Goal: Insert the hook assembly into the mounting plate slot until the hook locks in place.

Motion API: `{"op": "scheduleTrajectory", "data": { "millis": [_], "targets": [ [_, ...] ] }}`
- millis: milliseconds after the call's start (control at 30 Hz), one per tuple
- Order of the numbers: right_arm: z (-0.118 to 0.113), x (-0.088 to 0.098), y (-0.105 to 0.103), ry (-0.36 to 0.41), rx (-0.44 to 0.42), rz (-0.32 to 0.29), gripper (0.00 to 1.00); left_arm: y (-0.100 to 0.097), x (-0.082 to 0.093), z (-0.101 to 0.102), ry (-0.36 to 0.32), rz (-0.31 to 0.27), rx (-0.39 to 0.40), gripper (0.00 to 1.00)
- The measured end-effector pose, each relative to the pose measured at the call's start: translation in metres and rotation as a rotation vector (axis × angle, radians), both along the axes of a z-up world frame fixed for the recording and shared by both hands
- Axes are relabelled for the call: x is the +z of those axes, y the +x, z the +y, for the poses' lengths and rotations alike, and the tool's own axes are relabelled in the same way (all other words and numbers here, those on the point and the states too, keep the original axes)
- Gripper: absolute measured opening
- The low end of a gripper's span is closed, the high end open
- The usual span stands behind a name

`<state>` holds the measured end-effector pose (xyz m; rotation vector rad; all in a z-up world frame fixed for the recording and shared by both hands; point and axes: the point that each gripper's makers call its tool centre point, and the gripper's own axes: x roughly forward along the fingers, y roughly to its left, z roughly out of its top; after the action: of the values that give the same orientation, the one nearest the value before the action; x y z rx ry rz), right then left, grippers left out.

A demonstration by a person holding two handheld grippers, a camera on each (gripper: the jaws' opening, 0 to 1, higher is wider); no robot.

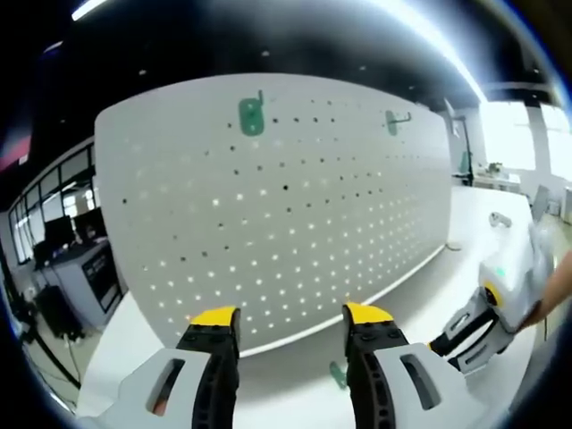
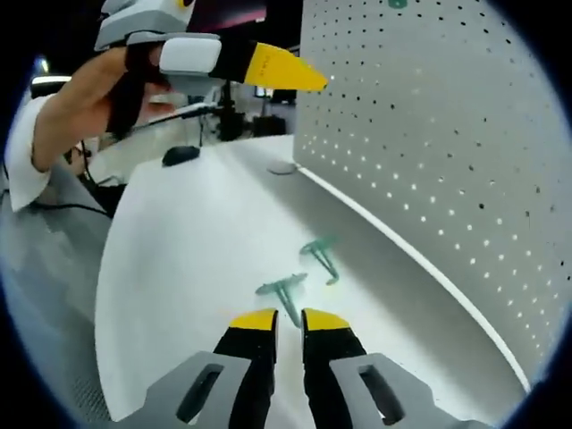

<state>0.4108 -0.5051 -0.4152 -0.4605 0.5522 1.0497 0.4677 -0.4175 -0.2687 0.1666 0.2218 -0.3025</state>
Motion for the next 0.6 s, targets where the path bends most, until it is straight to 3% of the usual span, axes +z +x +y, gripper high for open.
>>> {"op": "scheduleTrajectory", "data": {
  "millis": [600],
  "targets": [
    [0.0054,-0.0114,0.0052,-0.071,0.080,0.003,0.04,-0.0009,-0.0030,-0.0013,0.011,0.015,-0.010,0.45]
  ]
}}
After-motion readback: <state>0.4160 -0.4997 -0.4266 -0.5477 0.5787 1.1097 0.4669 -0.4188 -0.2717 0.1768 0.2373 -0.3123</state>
